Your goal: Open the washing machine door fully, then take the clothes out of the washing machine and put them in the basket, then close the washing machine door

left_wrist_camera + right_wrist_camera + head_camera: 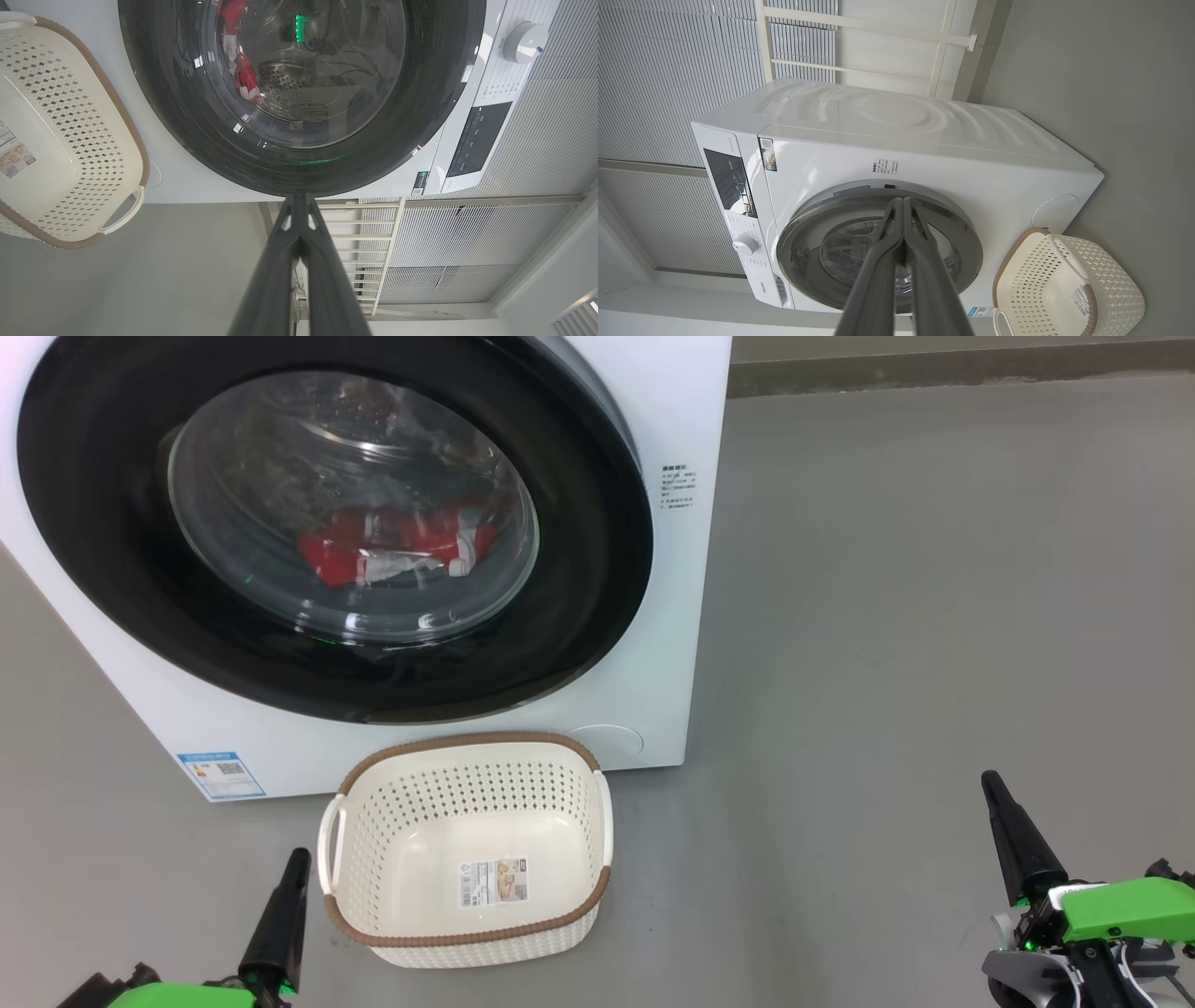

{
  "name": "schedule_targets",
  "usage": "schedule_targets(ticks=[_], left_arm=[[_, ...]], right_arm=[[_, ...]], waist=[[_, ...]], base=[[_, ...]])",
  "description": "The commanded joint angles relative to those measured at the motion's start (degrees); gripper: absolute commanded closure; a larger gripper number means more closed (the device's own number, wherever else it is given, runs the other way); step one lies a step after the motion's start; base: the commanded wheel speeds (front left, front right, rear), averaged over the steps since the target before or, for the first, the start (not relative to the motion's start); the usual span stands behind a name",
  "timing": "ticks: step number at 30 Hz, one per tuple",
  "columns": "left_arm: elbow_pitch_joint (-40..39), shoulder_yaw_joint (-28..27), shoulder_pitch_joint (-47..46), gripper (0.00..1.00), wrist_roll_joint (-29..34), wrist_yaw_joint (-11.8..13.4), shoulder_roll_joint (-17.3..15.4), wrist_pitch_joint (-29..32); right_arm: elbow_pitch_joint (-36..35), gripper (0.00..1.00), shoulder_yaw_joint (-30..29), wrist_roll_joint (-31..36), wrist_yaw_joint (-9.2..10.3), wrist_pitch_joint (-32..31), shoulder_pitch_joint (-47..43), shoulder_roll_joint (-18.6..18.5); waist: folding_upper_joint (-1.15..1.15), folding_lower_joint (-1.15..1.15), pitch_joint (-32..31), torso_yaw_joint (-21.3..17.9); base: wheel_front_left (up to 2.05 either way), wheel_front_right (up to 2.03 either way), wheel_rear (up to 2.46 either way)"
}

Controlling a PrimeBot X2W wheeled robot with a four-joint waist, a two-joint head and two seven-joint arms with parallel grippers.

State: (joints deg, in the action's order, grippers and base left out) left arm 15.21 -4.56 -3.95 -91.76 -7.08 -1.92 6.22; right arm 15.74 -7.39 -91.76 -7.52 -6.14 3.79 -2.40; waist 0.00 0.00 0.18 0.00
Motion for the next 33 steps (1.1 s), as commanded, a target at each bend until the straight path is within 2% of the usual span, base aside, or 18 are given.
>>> schedule_targets(ticks=[1,4,5,14,18,23,33], left_arm=[[-1.2,-1.9,-2.2,1.00,-0.4,-0.4,-1.0,0.2],[-1.2,-1.9,-2.2,1.00,-0.4,-0.4,-1.0,0.2],[0.0,0.0,0.0,0.00,0.0,0.0,0.0,0.0],[3.2,0.6,2.1,0.00,0.1,0.1,1.1,-0.4],[3.0,0.6,2.0,0.00,0.5,0.1,0.9,-1.1],[2.5,0.6,2.3,0.00,1.3,0.0,0.6,-2.0],[1.0,0.1,2.3,0.00,8.5,0.0,0.3,-3.9]], right_arm=[[-1.7,1.00,0.9,-0.4,0.03,-0.3,2.4,-0.5],[-1.7,1.00,0.9,-0.4,0.03,-0.3,2.4,-0.5],[0.0,0.00,0.0,0.0,0.00,0.0,0.0,0.0],[3.6,0.00,0.9,0.0,-0.01,0.5,-2.2,1.2],[3.7,0.00,1.3,0.5,-0.01,1.1,-1.9,1.1],[4.0,0.00,2.2,1.7,-0.01,2.0,-1.6,0.9],[4.4,0.00,2.9,7.7,0.00,3.9,-0.3,0.8]], waist=[[0.00,0.00,0.0,0.0],[0.00,0.00,0.0,0.0],[0.00,0.00,0.0,0.0],[0.00,0.01,0.2,0.0],[0.00,0.13,-0.1,-0.1],[0.00,0.01,-0.3,-0.3],[0.00,0.00,-0.5,-0.6]], base=[[0.00,0.00,0.00],[0.00,0.00,0.00],[0.00,0.00,0.00],[0.00,0.00,0.00],[0.00,0.00,0.00],[0.00,0.00,0.00],[0.00,0.00,0.00]])
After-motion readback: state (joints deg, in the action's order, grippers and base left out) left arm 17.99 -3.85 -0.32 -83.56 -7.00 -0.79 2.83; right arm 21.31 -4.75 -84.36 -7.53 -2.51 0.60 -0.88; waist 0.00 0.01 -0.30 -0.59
